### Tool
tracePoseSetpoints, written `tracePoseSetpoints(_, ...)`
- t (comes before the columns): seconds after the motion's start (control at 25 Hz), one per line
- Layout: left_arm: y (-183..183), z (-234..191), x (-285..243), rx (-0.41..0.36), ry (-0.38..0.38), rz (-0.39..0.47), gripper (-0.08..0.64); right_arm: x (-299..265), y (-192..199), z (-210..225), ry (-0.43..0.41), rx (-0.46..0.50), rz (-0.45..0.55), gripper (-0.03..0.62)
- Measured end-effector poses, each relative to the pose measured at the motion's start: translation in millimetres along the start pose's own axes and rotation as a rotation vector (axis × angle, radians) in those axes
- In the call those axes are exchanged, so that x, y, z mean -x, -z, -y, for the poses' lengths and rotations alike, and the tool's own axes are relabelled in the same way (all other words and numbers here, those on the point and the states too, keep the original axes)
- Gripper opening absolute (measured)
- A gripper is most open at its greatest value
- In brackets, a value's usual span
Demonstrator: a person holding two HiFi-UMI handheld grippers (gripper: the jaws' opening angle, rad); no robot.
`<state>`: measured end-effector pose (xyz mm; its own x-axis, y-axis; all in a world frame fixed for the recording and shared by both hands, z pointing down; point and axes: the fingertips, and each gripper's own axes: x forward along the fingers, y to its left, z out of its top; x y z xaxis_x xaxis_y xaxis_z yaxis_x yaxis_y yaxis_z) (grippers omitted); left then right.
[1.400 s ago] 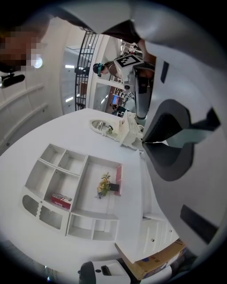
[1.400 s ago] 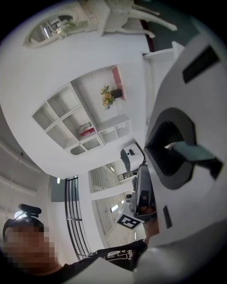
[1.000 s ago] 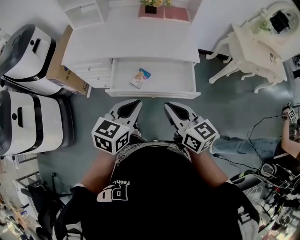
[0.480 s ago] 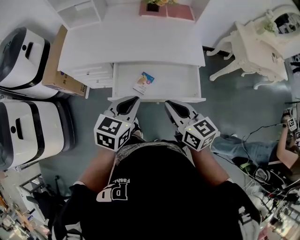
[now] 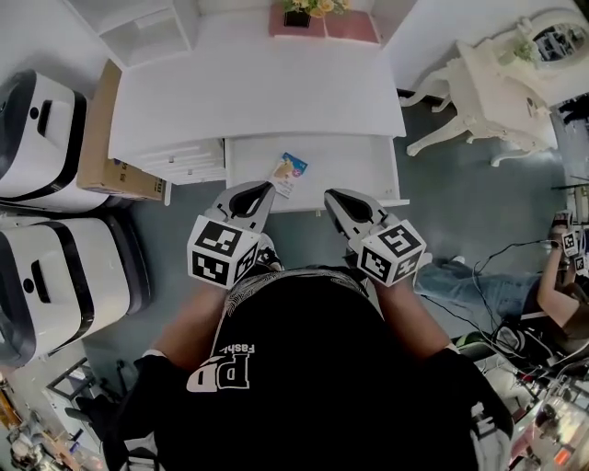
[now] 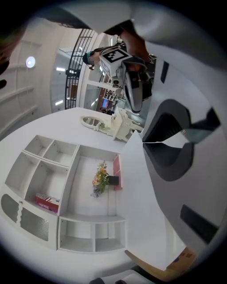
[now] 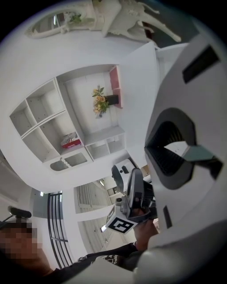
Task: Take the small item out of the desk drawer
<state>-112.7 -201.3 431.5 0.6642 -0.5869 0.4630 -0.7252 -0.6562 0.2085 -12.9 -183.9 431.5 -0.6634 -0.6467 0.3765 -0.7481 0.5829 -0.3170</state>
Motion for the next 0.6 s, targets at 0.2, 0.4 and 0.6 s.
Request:
tracePoseSetpoints(0.2, -0.1, -25.8, -4.7, -0.02, 0.03, -0.01, 0.017, -22.5, -7.0, 2.5, 0.038, -0.013, 0.012, 0.009)
tracePoseSetpoints(0.4, 4.7, -44.1, -18.1, -0.035, 0.057, -0.042, 0.017, -33.7, -7.7, 1.8, 0.062, -0.015, 0.001, 0.009)
tracePoseSetpoints(0.6, 3.6, -46.1, -33.7, -0.035, 0.073, -0.068, 0.017, -31.2, -14.1, 20.0, 0.097, -0.038, 0.001, 0.009)
